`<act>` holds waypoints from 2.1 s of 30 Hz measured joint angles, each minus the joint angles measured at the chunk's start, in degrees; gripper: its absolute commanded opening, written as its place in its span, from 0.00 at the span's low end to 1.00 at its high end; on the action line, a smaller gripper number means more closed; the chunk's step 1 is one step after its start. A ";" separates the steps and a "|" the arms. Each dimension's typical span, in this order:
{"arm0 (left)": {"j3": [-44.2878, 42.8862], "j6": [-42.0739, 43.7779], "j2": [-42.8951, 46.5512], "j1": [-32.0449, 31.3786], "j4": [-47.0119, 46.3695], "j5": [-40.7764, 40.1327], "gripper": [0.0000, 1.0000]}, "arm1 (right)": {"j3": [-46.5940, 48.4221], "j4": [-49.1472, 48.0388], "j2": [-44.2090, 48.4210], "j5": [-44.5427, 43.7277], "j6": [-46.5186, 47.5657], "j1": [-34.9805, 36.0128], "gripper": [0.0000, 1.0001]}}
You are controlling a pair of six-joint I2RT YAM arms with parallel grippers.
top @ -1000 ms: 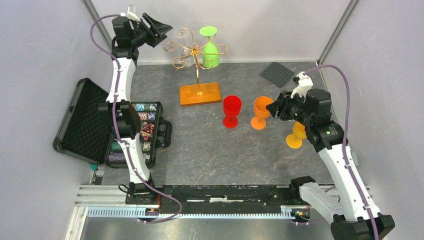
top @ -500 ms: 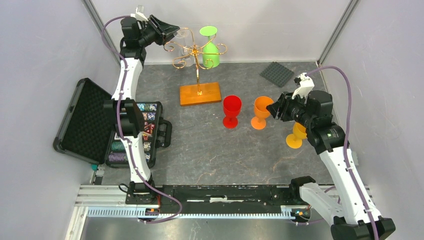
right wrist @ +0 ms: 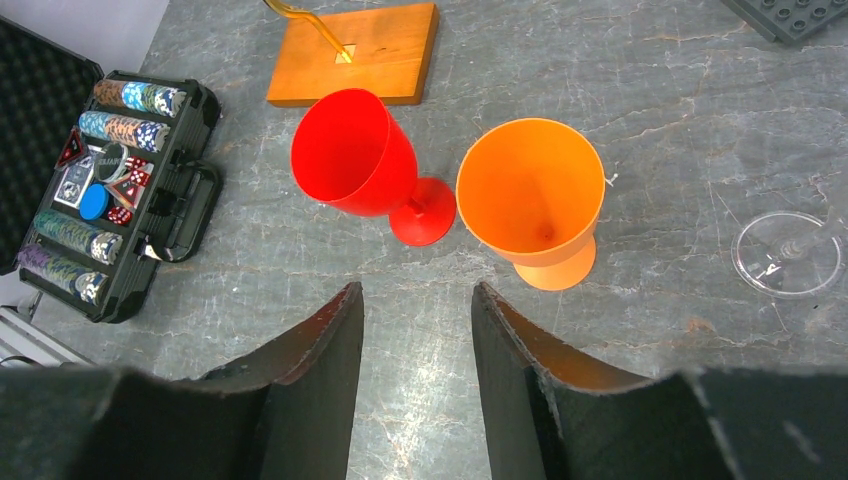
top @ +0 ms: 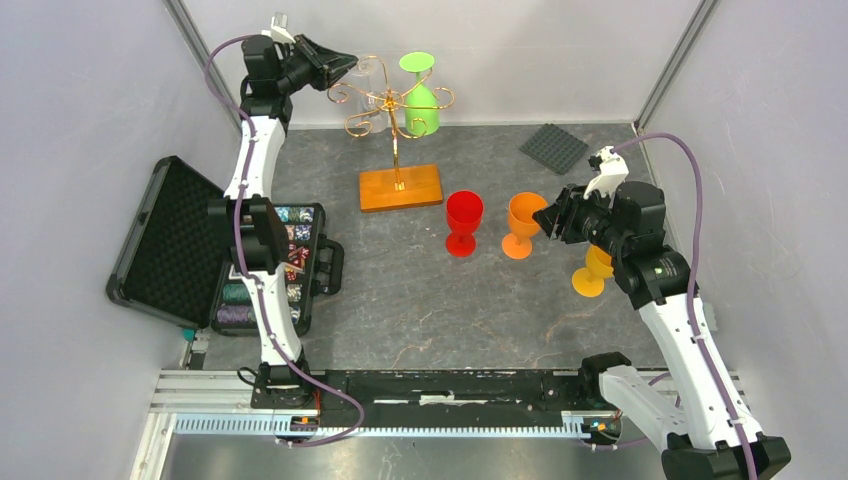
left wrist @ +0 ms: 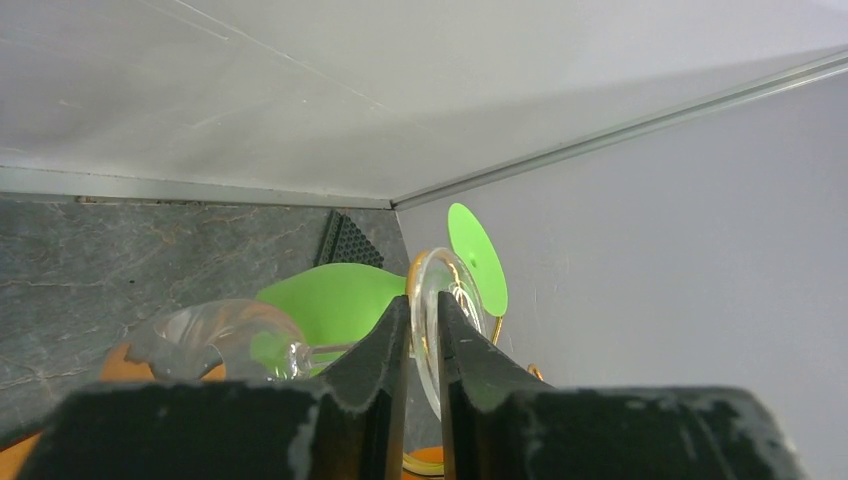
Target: Take the wine glass off the wine glass rack
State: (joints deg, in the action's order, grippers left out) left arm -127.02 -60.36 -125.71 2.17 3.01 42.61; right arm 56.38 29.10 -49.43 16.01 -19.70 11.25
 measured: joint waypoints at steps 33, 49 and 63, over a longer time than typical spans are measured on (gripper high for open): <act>0.59 -8.66 0.52 0.09 -11.65 -1.07 0.02 | -0.85 -1.25 0.74 -0.20 -0.50 0.00 0.47; 0.92 -16.37 -2.51 -1.18 -24.63 0.37 0.02 | -2.43 -2.14 1.66 -0.81 -0.68 0.00 0.47; 1.20 -13.86 -3.54 -3.15 -19.61 2.10 0.02 | -2.56 -2.49 1.97 -1.07 -0.68 0.00 0.47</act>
State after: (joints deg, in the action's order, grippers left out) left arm -125.82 -74.22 -129.25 -0.97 -16.60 44.71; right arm 53.82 26.61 -47.46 14.94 -20.38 11.25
